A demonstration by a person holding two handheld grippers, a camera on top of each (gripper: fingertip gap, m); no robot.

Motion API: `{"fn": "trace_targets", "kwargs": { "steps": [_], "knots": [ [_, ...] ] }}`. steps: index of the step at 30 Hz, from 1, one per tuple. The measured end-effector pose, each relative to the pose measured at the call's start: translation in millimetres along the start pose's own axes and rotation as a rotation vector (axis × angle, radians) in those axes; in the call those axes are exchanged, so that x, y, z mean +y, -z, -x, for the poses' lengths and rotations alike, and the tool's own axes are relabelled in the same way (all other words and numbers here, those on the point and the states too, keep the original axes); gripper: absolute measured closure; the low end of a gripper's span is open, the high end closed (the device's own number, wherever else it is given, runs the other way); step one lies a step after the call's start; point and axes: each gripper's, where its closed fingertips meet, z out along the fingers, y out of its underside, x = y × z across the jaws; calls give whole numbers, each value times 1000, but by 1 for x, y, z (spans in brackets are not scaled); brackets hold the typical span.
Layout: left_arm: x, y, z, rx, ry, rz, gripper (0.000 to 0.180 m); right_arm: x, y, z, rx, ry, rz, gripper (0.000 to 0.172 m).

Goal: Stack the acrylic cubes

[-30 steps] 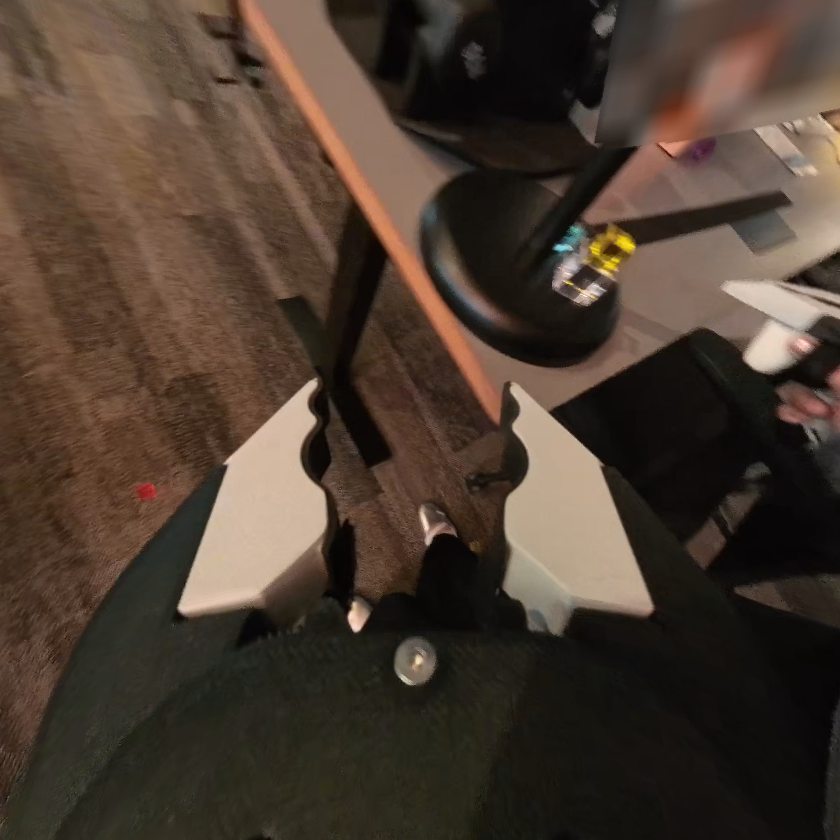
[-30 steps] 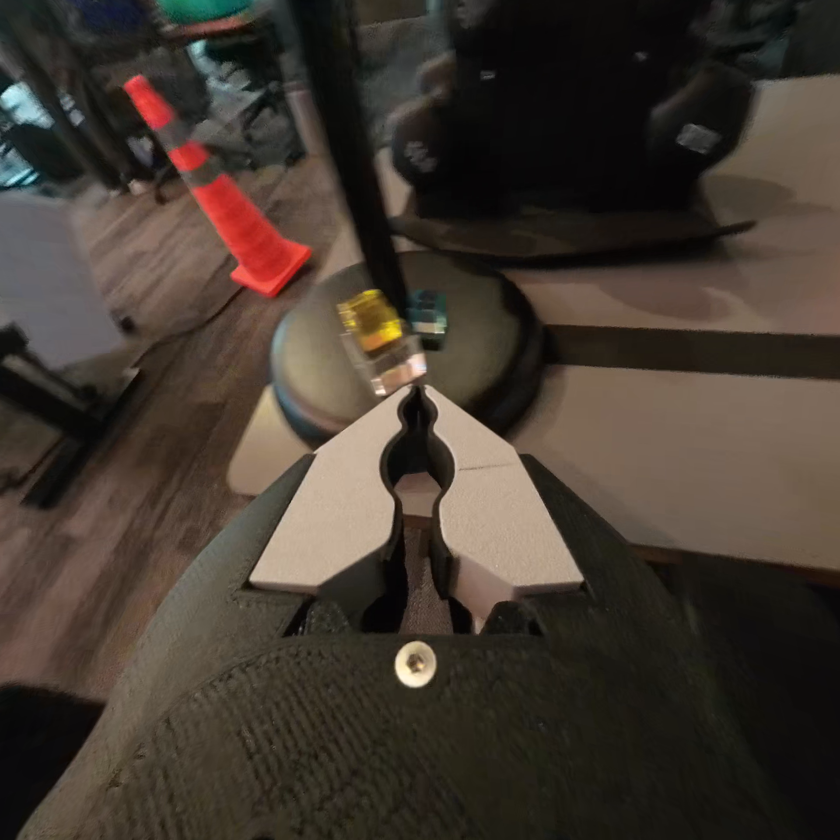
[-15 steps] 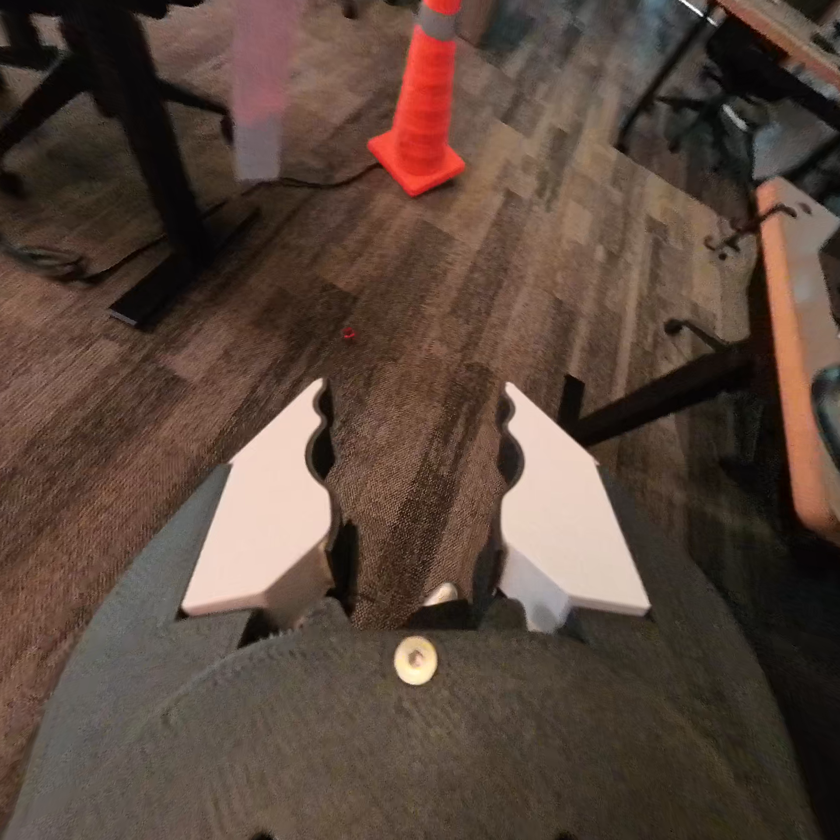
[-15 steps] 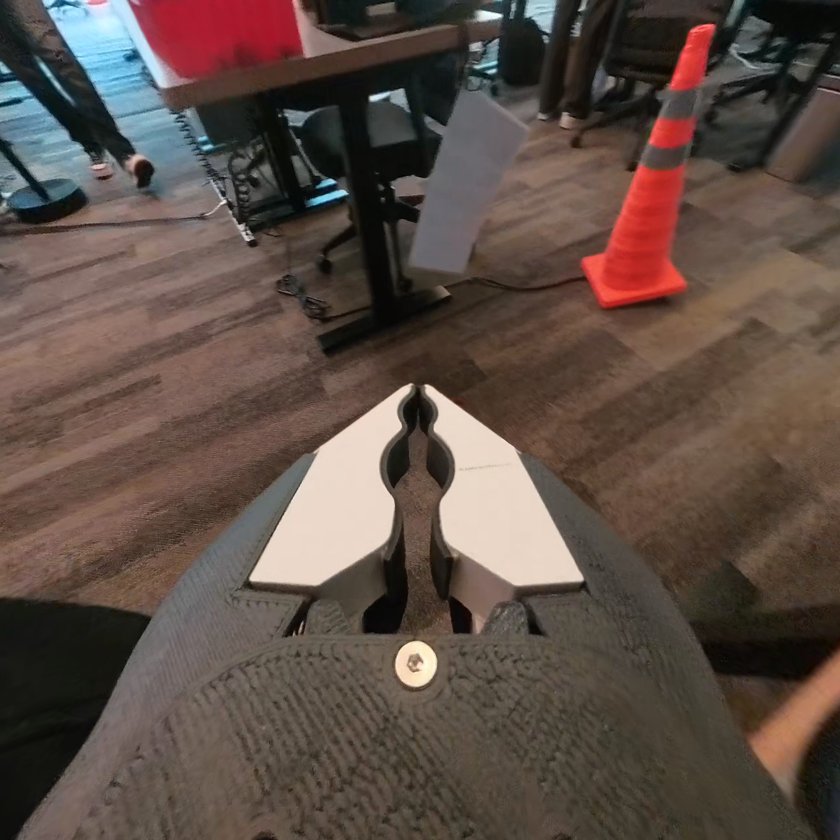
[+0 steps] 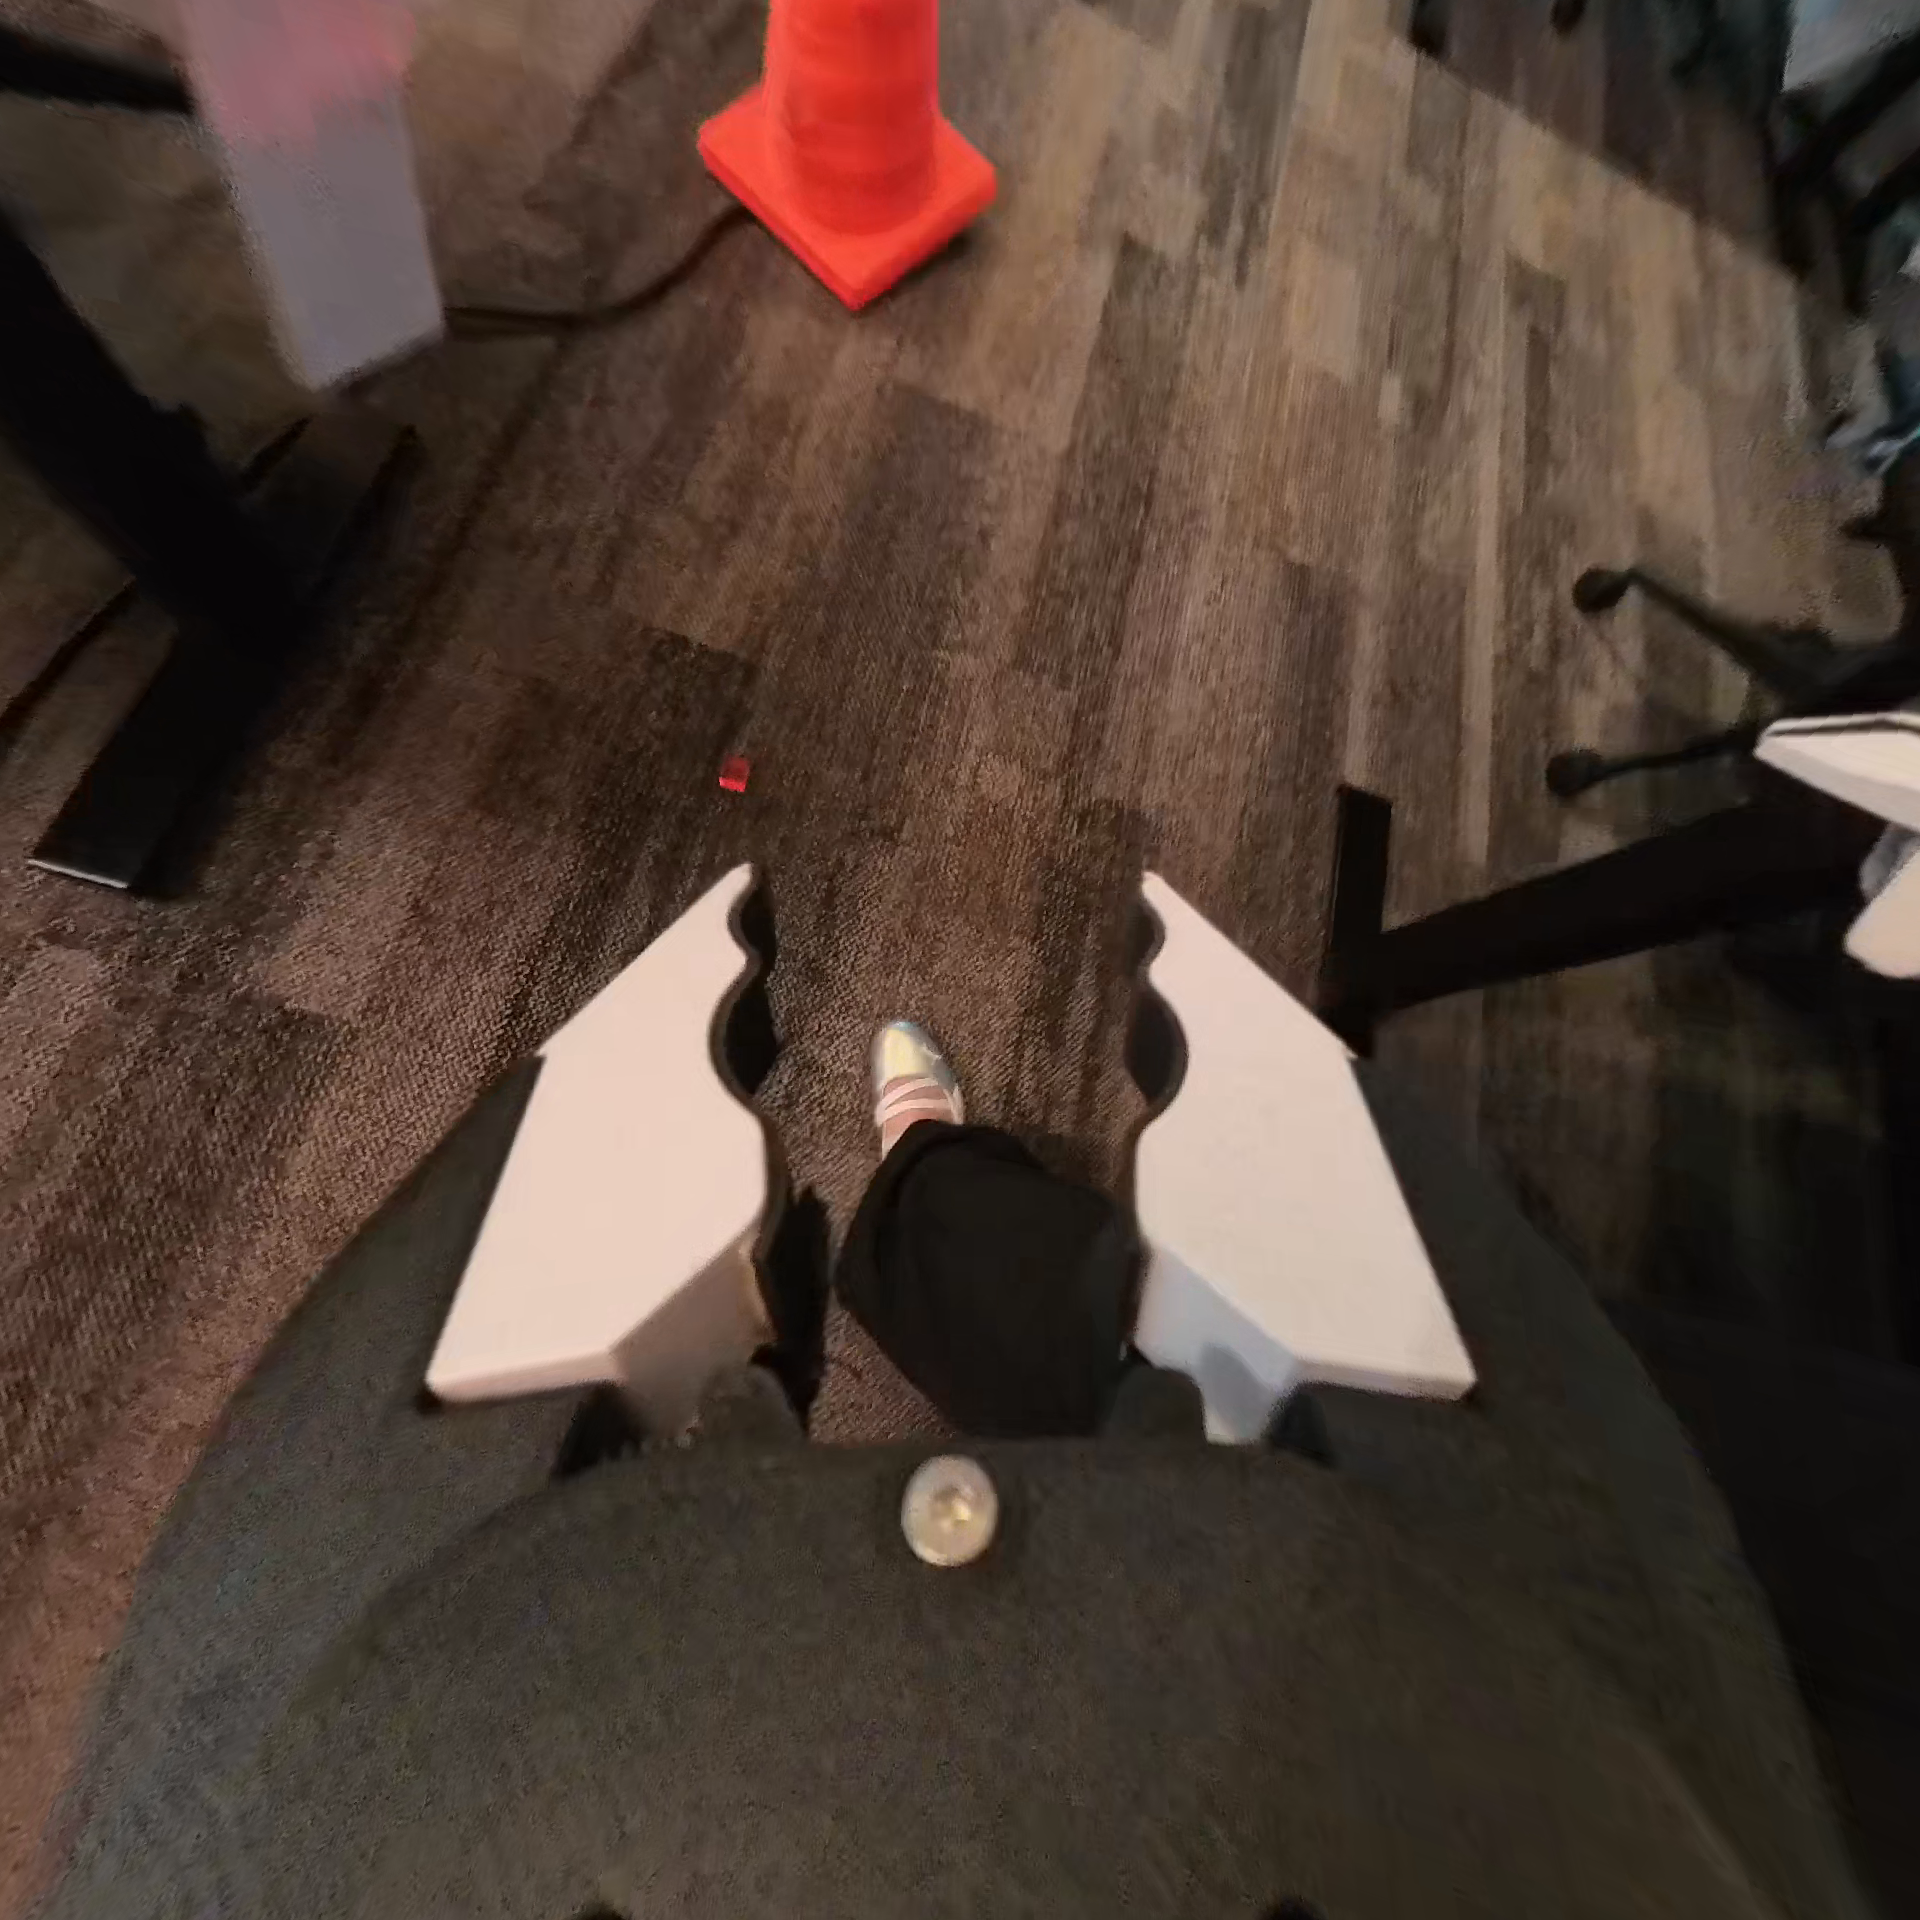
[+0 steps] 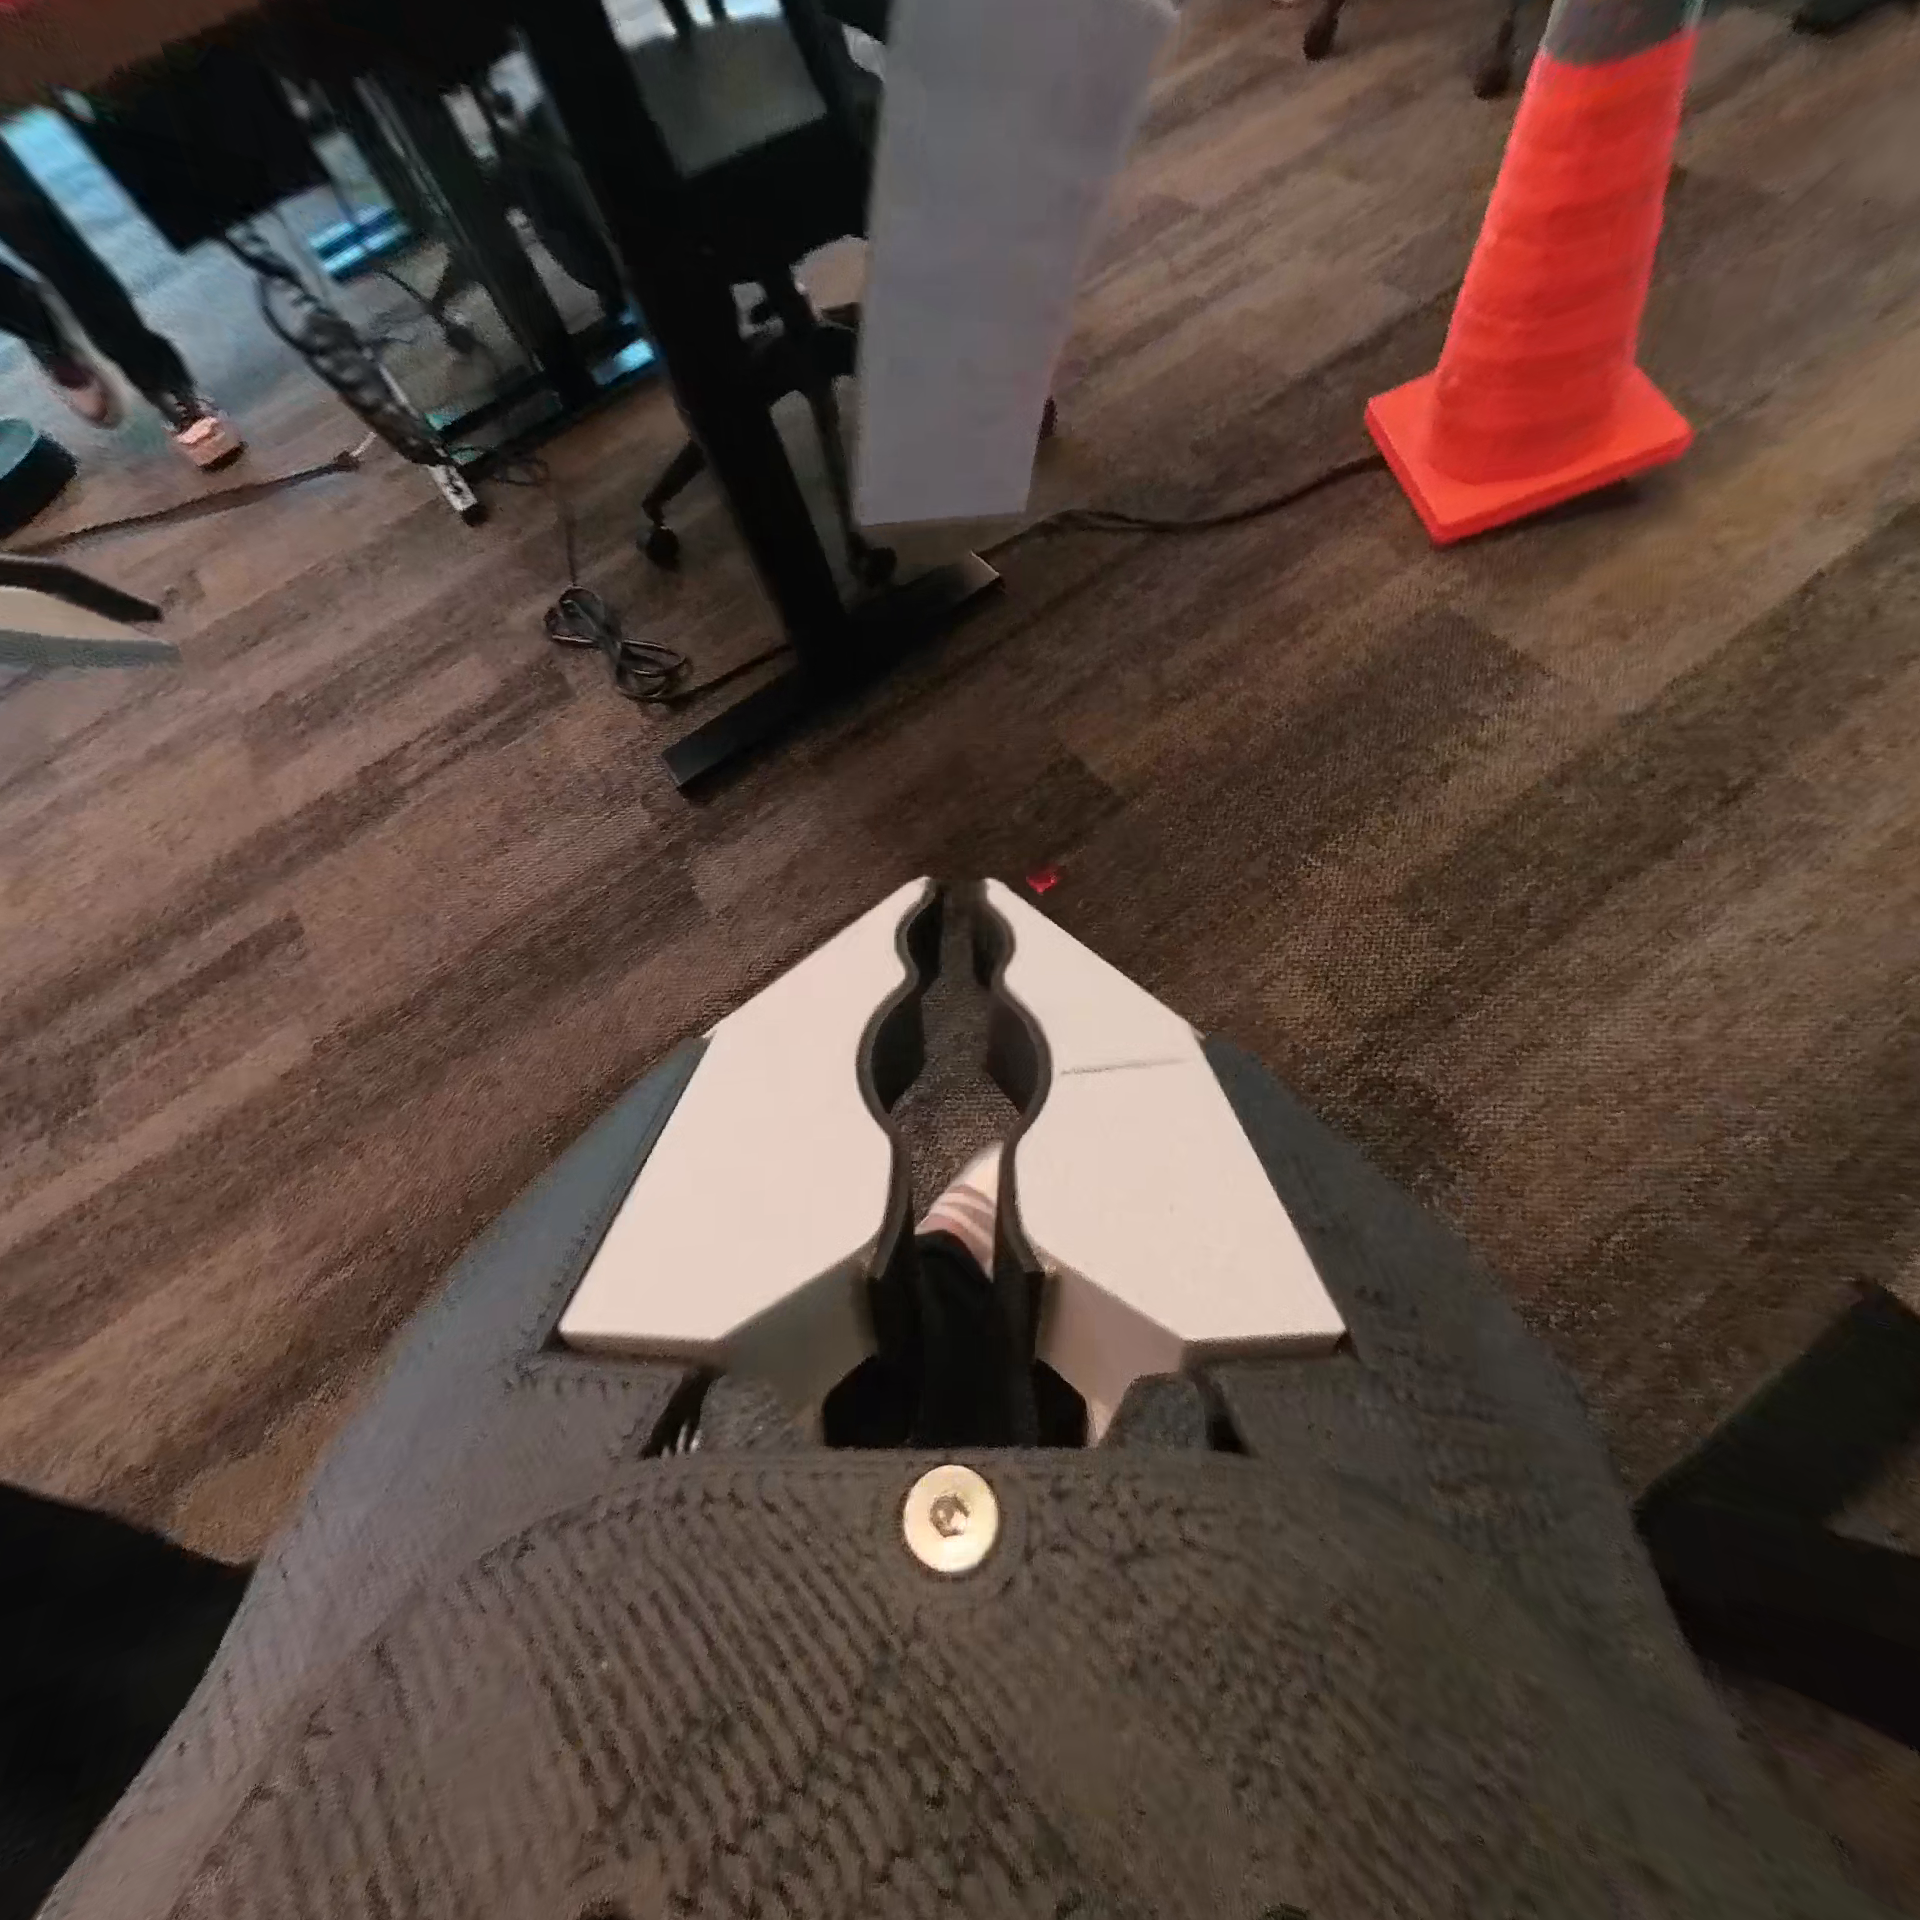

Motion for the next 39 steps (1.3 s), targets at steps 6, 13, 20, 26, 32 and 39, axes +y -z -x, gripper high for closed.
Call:
{"fn": "trace_targets", "kwargs": {
  "steps": [6,13,20,26,32,39],
  "knots": [
    [-15,-176,38,96,-96,192,117,34,-96,-60,72,-132,117,157],
    [83,-439,135,38,86,416,148,189,-141,-93,208,-267,336,156],
    [205,-643,207,-65,-104,613,123,396,-80,-60,434,-555,629,162],
    [264,-702,237,-131,-304,721,121,489,-49,-5,583,-847,760,167],
    [264,-708,238,-89,-338,704,147,528,-52,-21,816,-1082,577,158],
    [244,-672,197,31,-478,738,152,674,67,-81,1406,-1267,409,123]
  ]
}}
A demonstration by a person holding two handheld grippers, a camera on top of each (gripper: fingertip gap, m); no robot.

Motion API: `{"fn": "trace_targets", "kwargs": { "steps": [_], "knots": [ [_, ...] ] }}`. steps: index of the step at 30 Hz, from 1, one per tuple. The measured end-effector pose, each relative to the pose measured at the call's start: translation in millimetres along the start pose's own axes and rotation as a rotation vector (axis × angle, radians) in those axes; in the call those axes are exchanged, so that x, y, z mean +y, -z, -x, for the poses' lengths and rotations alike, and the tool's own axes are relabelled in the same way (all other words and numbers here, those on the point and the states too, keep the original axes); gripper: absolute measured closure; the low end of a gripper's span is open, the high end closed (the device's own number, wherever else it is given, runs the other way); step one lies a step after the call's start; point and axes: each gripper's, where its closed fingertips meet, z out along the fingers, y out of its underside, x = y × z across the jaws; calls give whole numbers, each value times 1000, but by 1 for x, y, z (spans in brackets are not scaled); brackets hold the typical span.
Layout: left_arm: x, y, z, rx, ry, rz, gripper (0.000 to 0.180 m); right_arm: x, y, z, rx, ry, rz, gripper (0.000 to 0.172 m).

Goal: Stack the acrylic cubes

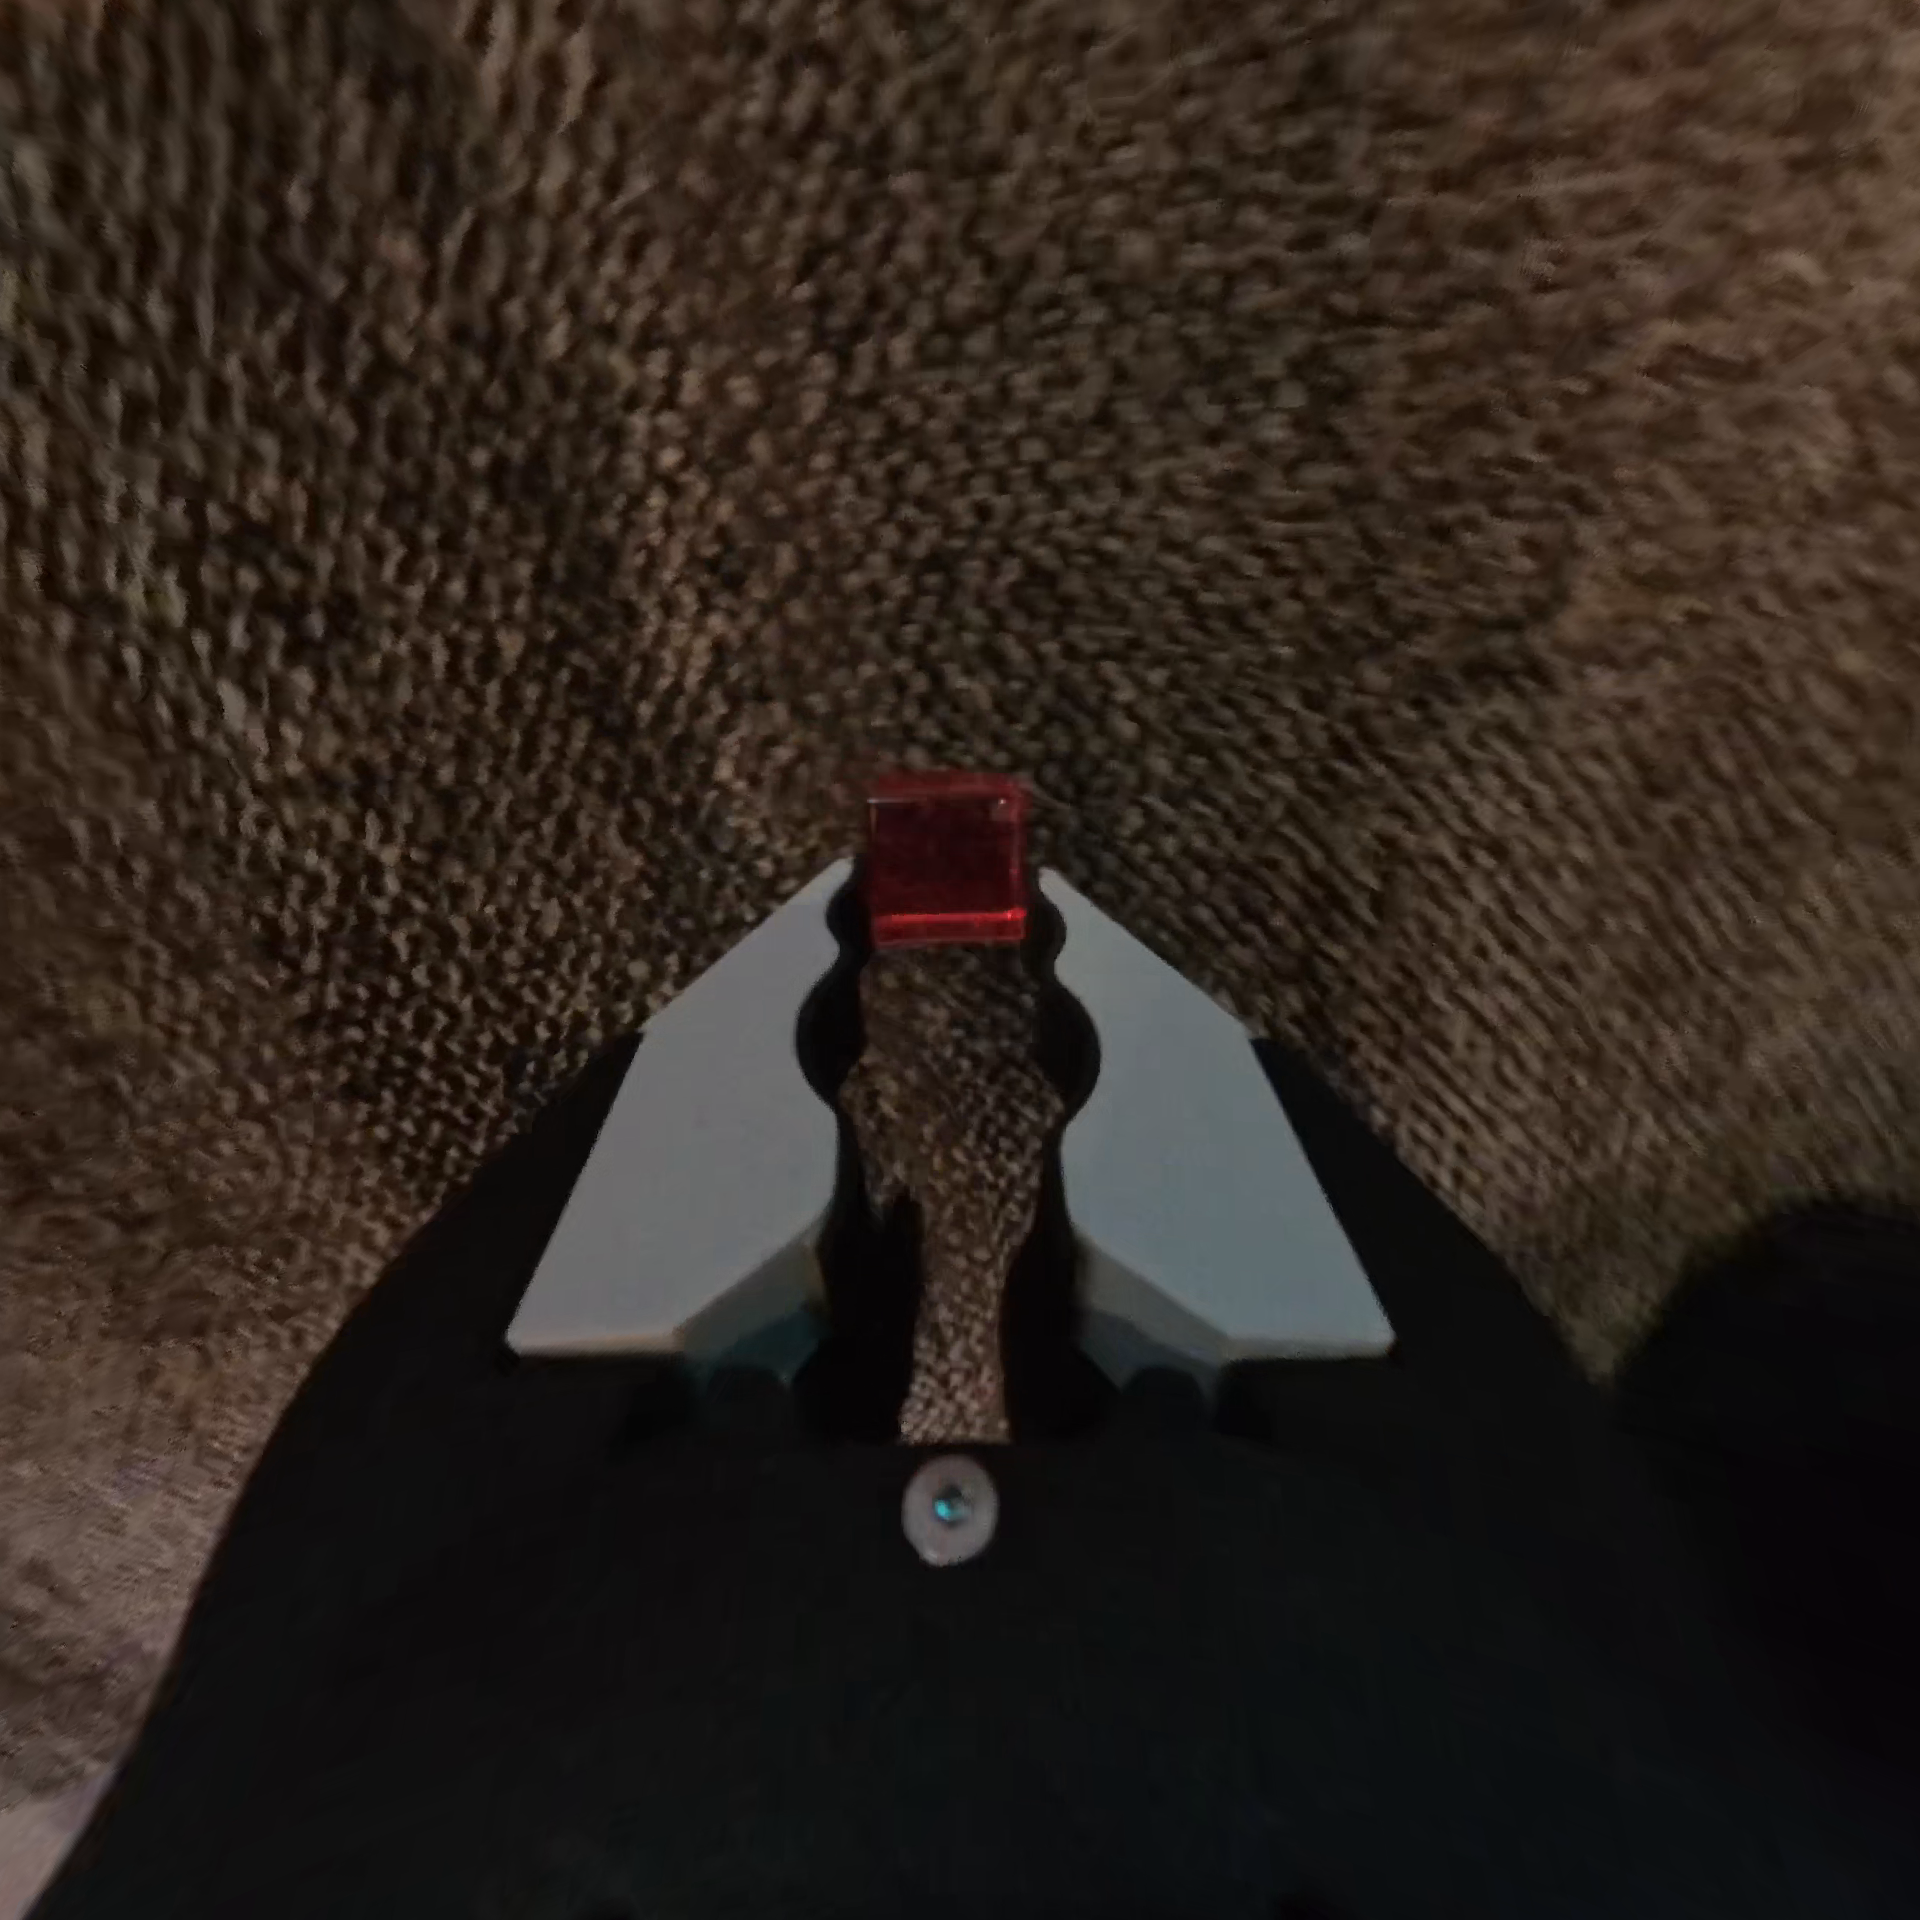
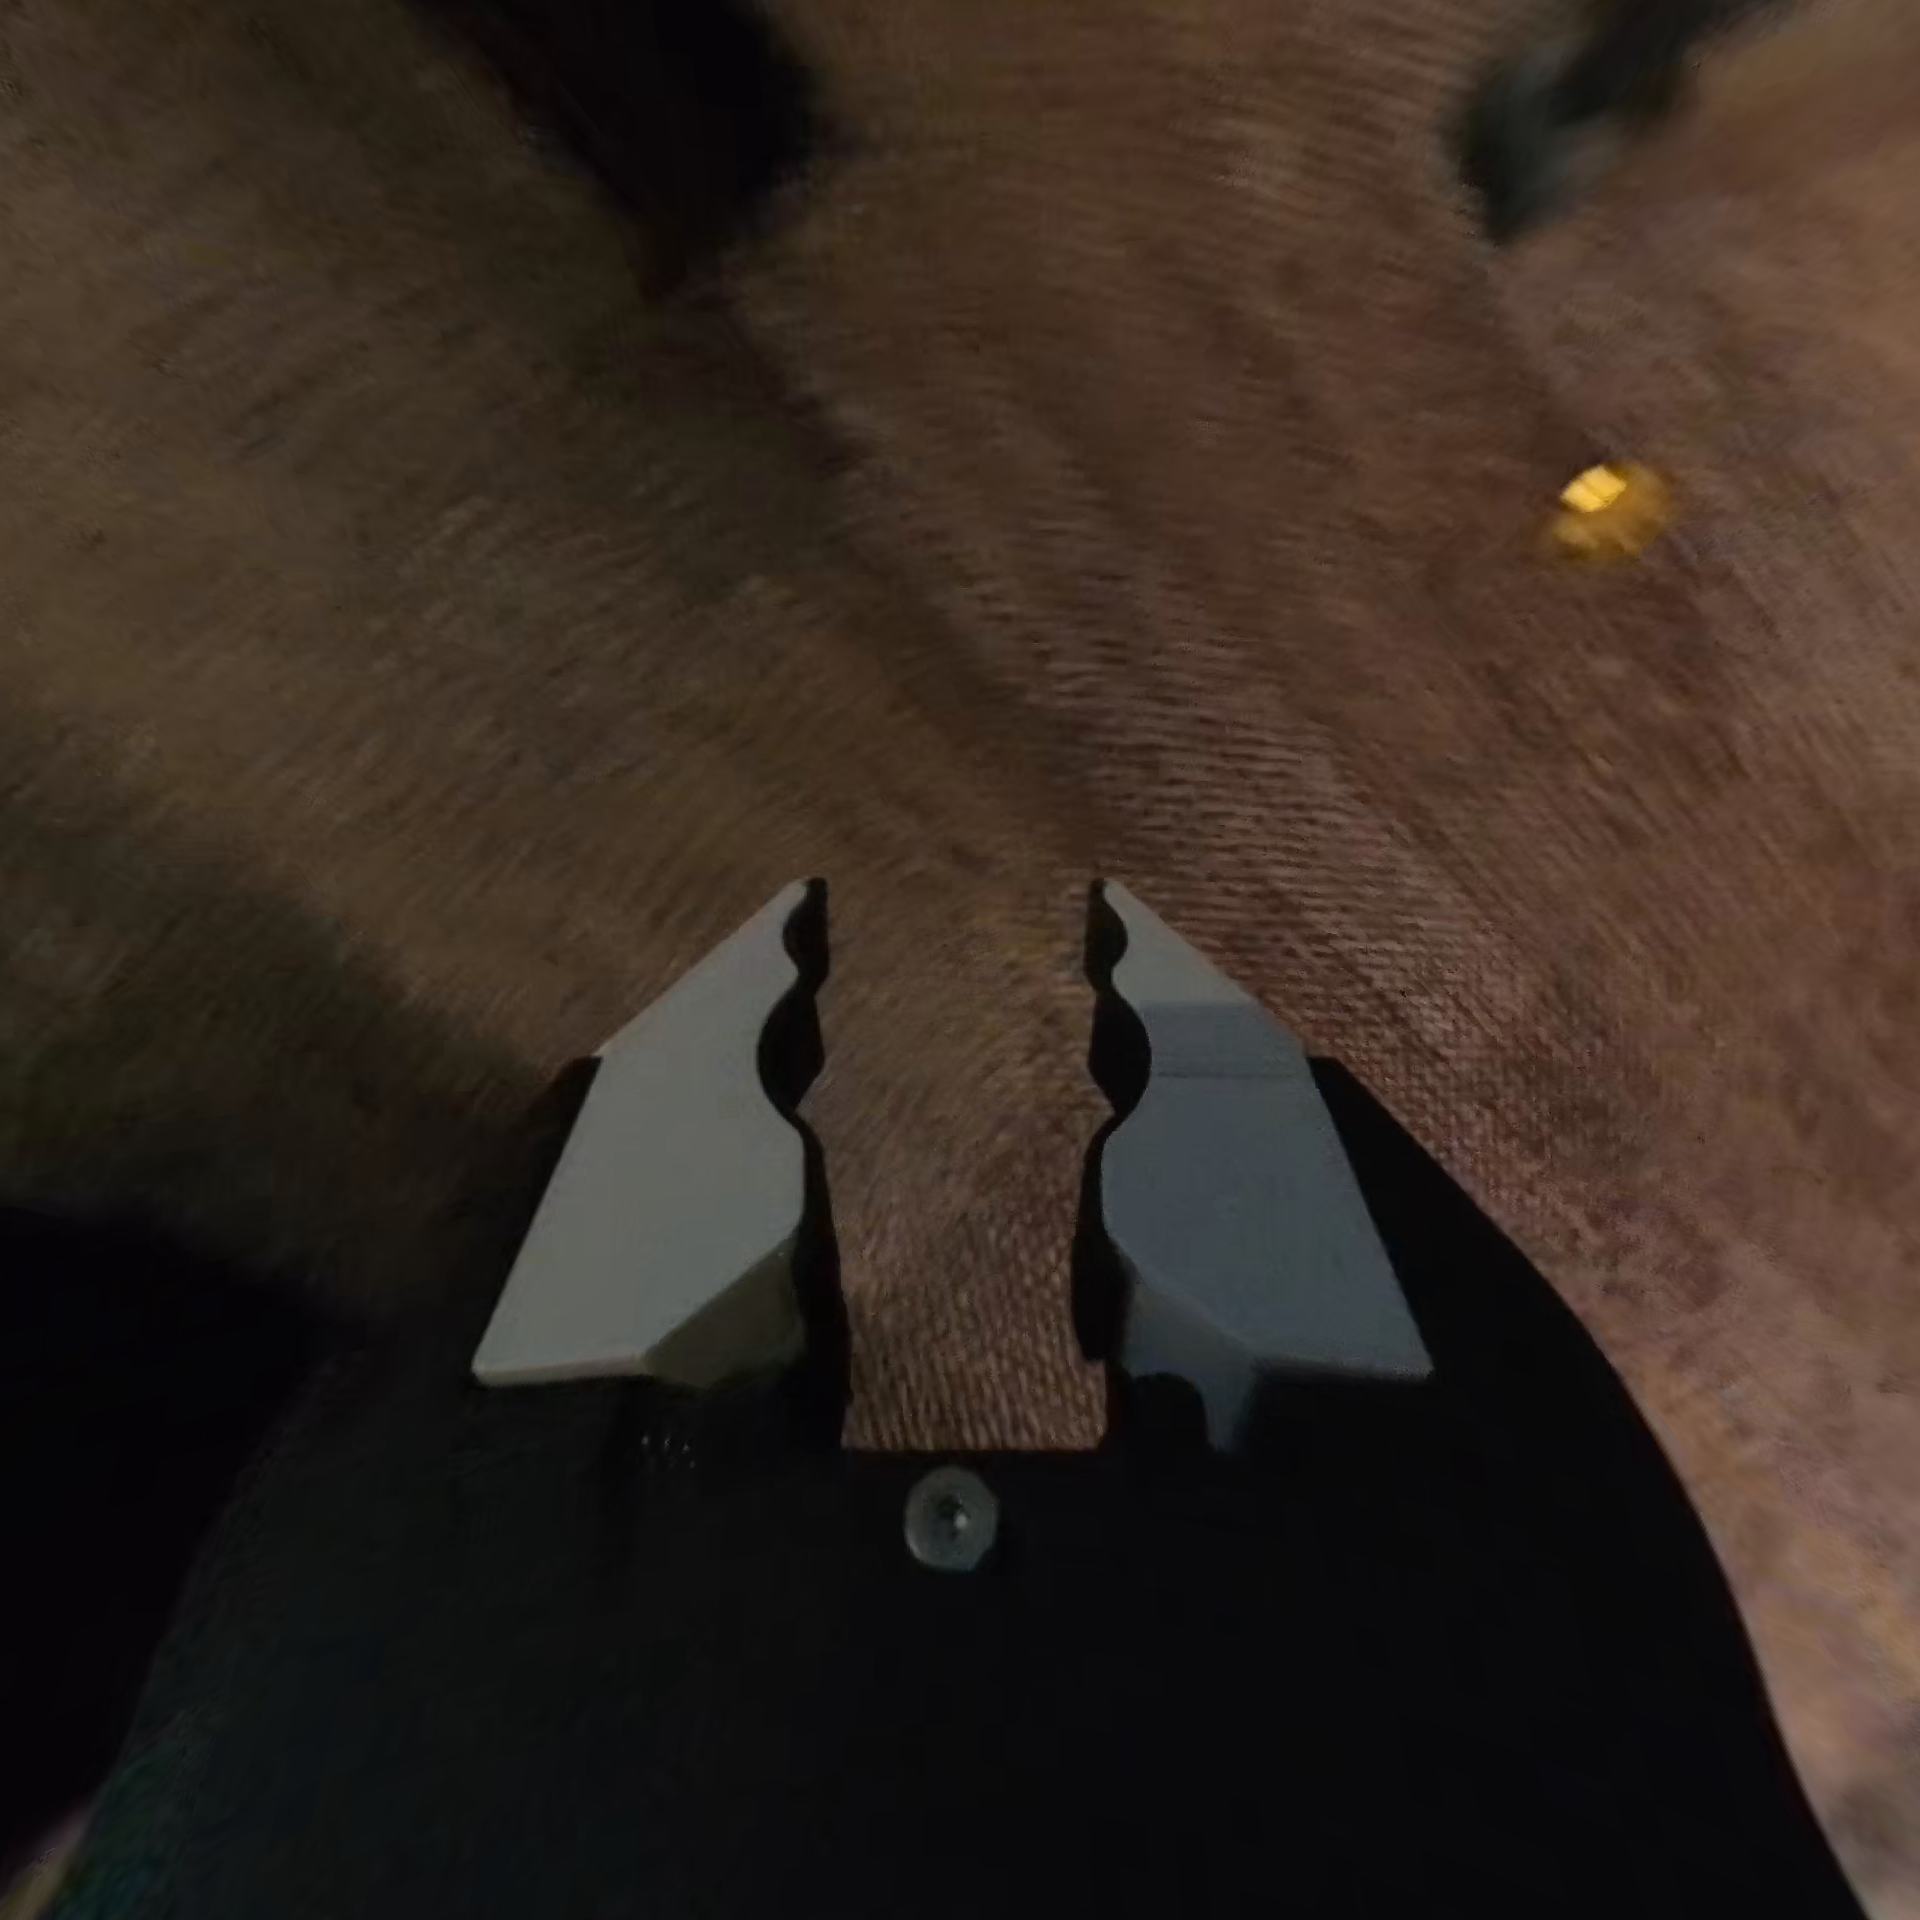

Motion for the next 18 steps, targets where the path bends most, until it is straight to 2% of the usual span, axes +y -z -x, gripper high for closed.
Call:
{"fn": "trace_targets", "kwargs": {
  "steps": [2,3,4,6,9,12,15,18],
  "knots": [
    [-6,18,-25,65,-140,3,153,3,-27,-40,36,-214,-4,123],
    [-12,30,-37,82,-229,-1,153,10,-33,-46,24,-285,14,123],
    [-20,43,-52,93,-314,-17,153,20,-30,-45,0,-326,39,123],
    [-40,81,-95,146,-413,-81,153,42,-1,-25,-69,-342,68,127],
    [-71,175,-184,258,-501,-233,153,90,86,11,-154,-398,145,130],
    [-81,314,-294,426,-657,-401,153,133,197,41,-217,-522,258,133],
    [-55,457,-404,688,-815,-458,153,140,310,58,-257,-595,297,138],
    [-16,583,-494,950,-943,-439,153,122,391,55,-291,-600,289,140]
  ]
}}
